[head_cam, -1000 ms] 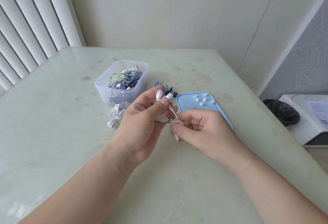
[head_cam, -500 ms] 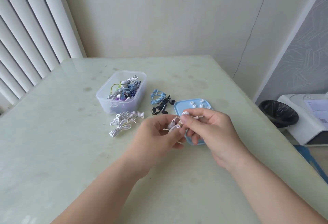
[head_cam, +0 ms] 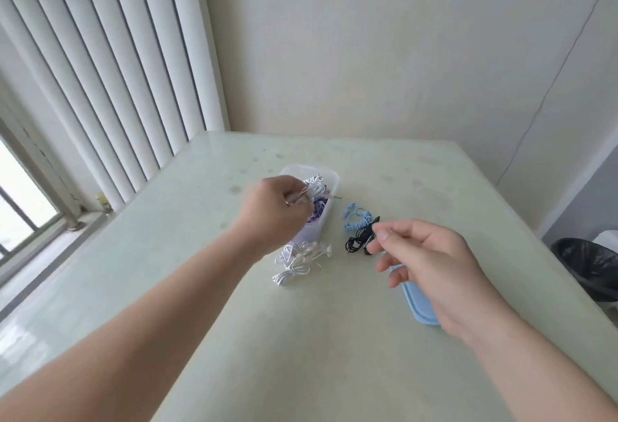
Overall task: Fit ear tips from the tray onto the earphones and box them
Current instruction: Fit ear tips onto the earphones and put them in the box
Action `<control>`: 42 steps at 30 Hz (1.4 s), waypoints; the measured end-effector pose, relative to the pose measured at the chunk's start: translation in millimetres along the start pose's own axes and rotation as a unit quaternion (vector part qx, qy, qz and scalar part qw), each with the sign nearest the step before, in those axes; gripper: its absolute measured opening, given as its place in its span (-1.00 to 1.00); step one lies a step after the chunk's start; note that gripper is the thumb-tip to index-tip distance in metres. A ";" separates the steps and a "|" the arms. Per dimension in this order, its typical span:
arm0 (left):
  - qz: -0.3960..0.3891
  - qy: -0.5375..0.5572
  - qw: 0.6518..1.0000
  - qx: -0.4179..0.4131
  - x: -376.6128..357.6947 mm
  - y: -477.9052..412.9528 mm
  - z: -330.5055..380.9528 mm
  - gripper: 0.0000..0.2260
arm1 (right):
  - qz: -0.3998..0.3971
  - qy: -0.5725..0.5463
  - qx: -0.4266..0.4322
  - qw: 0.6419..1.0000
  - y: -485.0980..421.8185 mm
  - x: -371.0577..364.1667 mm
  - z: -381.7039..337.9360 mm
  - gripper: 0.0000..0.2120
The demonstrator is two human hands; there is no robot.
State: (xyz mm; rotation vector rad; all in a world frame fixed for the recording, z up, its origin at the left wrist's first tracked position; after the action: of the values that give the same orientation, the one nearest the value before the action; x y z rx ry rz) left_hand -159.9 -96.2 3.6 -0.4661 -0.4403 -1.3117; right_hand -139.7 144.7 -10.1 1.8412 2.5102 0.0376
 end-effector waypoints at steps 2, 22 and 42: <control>0.001 -0.084 0.996 0.014 7.7 -22.4 -0.1 -0.87 | -0.023 0.007 0.004 1.000 -12.9 -13.2 -9.0 -0.92; -0.150 -0.335 0.930 -0.021 -6.6 -45.3 7.7 -0.83 | -0.042 0.027 -0.046 0.998 -37.7 -23.6 4.9 -0.91; -0.131 -0.447 0.881 -0.089 -17.1 39.6 -16.2 -0.87 | -0.039 0.082 -0.063 0.994 19.6 2.1 -1.3 -0.87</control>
State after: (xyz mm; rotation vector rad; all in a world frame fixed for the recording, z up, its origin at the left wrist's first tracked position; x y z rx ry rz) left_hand -123.9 -83.9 -22.3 -1.2132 -1.1887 -1.3434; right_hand -121.7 152.6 -8.1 1.7590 2.6152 0.3504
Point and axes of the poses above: each hand's wrist, its own y-axis away from the middle knuckle, its own x-axis out of the back of the hand, z = x × y, the point moved 5 cm from there along -y, towards the middle knuckle, and after that the axes turned 7 degrees about -z, right-handed, at the moved point
